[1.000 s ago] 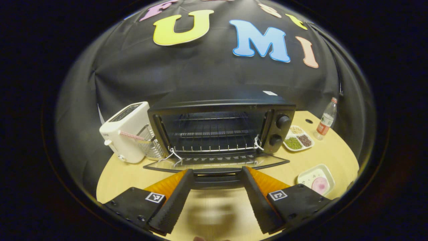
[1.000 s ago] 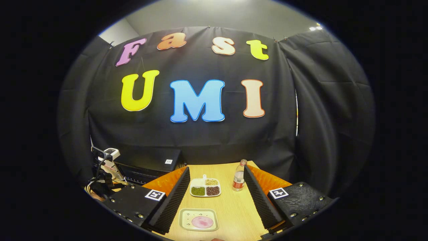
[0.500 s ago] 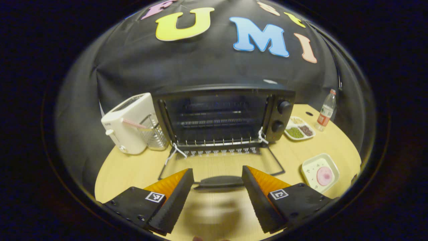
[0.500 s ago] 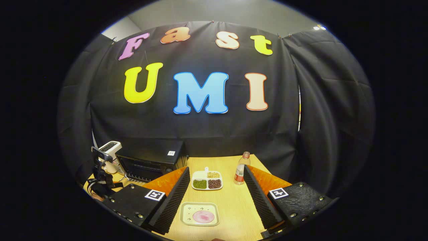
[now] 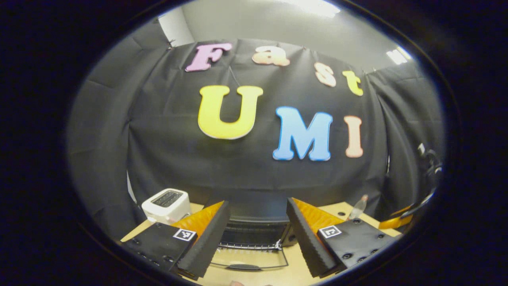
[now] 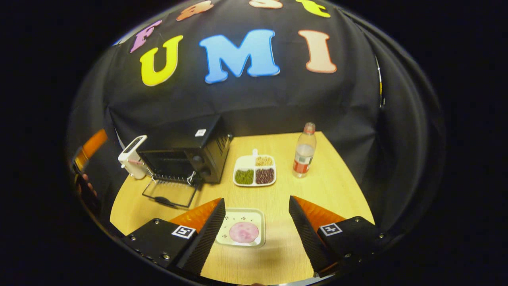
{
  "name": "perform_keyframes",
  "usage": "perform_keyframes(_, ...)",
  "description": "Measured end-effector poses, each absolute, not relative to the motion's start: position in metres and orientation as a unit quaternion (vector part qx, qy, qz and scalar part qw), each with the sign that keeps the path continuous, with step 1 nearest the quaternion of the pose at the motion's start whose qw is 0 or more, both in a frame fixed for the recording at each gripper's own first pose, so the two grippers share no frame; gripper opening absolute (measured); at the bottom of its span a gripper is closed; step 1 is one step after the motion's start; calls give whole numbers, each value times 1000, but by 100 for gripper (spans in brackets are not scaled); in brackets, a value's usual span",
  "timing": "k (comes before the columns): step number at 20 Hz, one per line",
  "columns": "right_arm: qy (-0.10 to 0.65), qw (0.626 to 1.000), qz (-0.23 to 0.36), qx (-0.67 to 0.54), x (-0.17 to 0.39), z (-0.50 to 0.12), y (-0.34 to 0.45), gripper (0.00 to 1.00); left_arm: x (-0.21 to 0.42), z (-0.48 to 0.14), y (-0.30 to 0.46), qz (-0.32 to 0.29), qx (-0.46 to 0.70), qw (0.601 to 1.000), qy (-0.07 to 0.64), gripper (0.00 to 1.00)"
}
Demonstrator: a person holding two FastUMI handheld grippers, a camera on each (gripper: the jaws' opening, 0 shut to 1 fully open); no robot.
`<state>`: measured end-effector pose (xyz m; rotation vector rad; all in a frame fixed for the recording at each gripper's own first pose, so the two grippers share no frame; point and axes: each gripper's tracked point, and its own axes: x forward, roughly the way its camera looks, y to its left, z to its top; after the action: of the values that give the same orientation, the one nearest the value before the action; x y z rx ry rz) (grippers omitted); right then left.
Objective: Open the electric oven with the left hand, put the food in, and close the electric oven.
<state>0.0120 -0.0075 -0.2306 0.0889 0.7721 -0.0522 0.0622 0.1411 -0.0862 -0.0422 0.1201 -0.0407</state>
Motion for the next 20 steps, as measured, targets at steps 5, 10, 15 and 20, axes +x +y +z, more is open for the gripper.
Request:
perform_keyframes(5, 495, 866, -25, 58, 8, -313, -23, 98, 38, -38, 148, -16, -32, 999, 13, 100)
perform_keyframes(10, 564, 822, -52, 53, 21, -369, -39, 98, 22, -37, 161, -3, -19, 1000, 15, 97)
perform_keyframes(15, 611, 788, -69, 27, 28, -407, -42, 97, 9, -47, 180, 19, -25, 999, 32, 96)
perform_keyframes(20, 636, 768, -70, 16, 27, -417, -37, 95, 5, -51, 199, 38, -32, 998, 38, 100)
